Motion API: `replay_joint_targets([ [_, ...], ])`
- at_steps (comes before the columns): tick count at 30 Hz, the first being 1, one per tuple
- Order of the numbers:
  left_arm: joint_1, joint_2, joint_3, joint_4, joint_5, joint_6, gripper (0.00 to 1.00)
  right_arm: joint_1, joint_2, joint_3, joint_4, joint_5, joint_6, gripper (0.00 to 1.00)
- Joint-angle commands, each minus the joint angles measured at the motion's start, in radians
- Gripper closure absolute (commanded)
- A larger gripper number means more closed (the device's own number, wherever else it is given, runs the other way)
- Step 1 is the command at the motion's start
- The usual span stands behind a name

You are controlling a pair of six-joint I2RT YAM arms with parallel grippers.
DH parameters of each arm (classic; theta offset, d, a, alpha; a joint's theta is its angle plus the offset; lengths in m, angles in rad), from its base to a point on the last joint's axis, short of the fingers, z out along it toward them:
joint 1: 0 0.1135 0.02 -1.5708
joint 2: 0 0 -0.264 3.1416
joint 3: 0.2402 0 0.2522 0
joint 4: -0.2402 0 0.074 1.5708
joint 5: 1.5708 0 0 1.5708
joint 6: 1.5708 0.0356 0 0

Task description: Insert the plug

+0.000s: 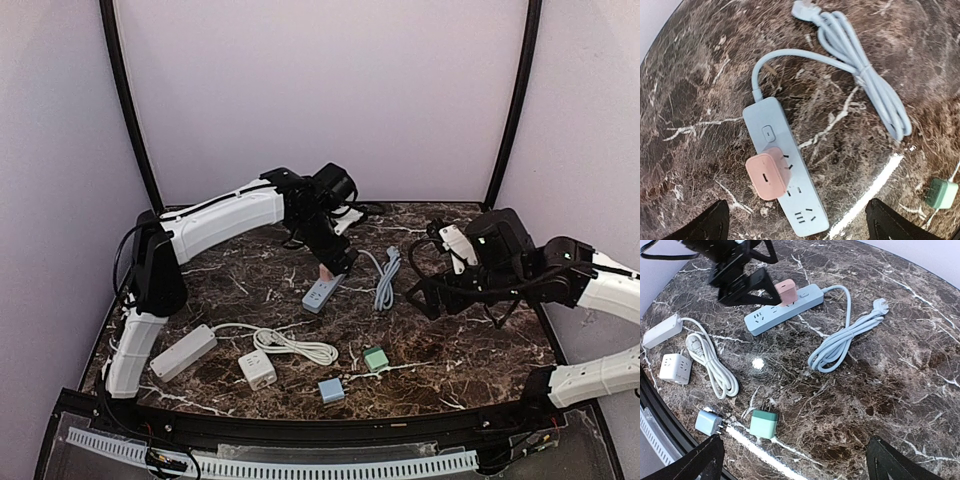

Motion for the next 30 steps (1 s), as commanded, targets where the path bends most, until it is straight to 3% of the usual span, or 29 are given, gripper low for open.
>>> replay_joint_targets([
  [1,-0.041,-0.108,-0.074,-0.031,0.030,0.200,0.05,0.004,-0.019,0.030,0.006,0.126,0.033,0.01],
  [9,-0.063,-0.205,-0.188,-0.037,0.303,0.573,0.04,-0.006,-0.029,0.016,0.042,0.127,0.056,0.01],
  [13,-0.134,-0.226,-0.266,-0.042,0.327,0.790,0.01,-0.006,-0.049,-0.003,0.044,0.127,0.056,0.01],
  [21,-0.235,-0.164,-0.291,0.007,0.316,0.983,0.02,-0.010,-0.120,-0.028,0.034,0.145,0.030,0.01],
  [30,-0.280,-0.064,-0.239,0.007,0.311,1.069,0.06,-0.011,-0.147,-0.029,0.032,0.148,0.028,0.01],
])
